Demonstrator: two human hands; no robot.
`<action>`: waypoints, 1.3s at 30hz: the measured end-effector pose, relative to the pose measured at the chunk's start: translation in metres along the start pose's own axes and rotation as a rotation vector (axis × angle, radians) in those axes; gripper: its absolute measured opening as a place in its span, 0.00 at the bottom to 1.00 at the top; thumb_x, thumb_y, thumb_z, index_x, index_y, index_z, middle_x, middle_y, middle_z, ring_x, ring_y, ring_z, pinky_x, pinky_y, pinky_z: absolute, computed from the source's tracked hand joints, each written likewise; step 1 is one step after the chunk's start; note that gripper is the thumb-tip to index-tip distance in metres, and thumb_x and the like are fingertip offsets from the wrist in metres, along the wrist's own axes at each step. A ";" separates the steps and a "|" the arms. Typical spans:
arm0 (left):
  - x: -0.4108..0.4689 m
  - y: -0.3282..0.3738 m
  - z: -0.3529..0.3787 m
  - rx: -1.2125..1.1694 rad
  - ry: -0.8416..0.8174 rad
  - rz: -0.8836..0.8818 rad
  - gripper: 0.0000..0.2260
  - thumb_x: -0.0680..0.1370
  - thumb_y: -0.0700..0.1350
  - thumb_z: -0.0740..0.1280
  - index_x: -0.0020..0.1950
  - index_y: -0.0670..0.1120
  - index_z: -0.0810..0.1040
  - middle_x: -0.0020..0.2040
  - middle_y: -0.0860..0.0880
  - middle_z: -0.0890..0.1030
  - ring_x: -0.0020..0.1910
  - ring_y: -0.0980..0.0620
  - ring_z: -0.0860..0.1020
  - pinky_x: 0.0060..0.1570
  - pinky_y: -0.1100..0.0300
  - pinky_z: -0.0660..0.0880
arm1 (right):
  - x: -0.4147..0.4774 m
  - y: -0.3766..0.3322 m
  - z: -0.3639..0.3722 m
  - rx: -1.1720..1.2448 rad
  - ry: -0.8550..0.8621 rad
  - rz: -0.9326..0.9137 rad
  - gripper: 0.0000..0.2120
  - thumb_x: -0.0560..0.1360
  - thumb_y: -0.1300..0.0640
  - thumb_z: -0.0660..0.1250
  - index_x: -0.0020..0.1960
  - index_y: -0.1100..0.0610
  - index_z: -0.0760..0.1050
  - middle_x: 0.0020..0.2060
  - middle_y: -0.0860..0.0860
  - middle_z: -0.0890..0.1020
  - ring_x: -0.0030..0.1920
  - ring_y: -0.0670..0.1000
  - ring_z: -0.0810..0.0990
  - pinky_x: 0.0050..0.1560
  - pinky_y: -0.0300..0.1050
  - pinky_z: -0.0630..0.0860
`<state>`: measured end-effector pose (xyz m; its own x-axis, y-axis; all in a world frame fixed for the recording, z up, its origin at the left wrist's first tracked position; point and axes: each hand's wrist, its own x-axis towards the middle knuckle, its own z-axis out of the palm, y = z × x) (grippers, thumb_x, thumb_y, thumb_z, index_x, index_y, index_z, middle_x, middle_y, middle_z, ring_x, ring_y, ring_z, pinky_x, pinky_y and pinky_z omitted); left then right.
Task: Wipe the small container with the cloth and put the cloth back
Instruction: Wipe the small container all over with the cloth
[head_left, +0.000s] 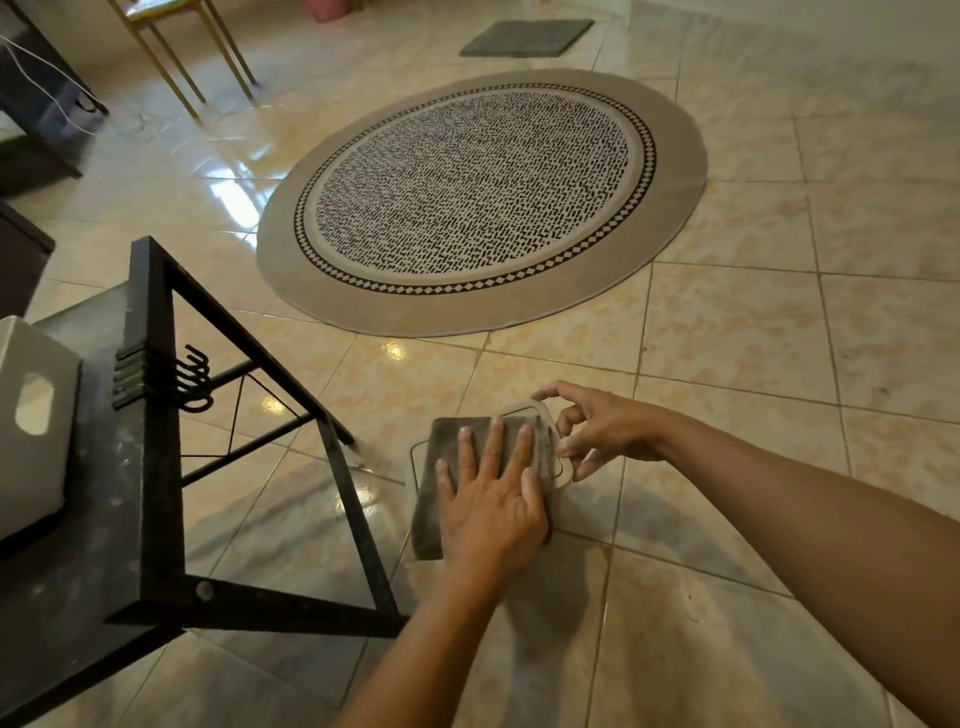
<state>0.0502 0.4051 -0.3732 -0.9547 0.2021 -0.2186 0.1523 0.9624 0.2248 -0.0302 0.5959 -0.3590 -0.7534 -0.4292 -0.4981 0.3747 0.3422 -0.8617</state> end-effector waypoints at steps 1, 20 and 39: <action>0.004 0.002 -0.001 0.022 -0.013 0.039 0.25 0.84 0.57 0.43 0.79 0.63 0.35 0.79 0.56 0.32 0.77 0.48 0.29 0.76 0.43 0.33 | 0.001 0.000 0.000 0.000 0.001 -0.001 0.34 0.75 0.74 0.66 0.73 0.49 0.64 0.42 0.57 0.75 0.39 0.55 0.82 0.41 0.52 0.84; 0.022 -0.030 -0.005 0.032 0.077 -0.083 0.26 0.83 0.62 0.43 0.79 0.63 0.34 0.81 0.51 0.35 0.79 0.47 0.32 0.76 0.40 0.34 | 0.006 -0.003 0.005 0.019 0.003 0.020 0.34 0.75 0.74 0.66 0.73 0.48 0.63 0.38 0.56 0.74 0.37 0.55 0.81 0.41 0.52 0.85; 0.023 -0.003 -0.001 0.018 0.077 0.023 0.26 0.84 0.61 0.43 0.79 0.64 0.36 0.81 0.53 0.34 0.78 0.46 0.30 0.76 0.39 0.35 | 0.007 -0.009 0.013 0.038 0.010 0.026 0.34 0.75 0.77 0.60 0.73 0.50 0.62 0.44 0.59 0.78 0.40 0.53 0.83 0.43 0.55 0.85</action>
<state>0.0279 0.4068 -0.3783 -0.9676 0.2104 -0.1399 0.1784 0.9609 0.2116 -0.0322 0.5789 -0.3563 -0.7484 -0.4123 -0.5196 0.4142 0.3213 -0.8516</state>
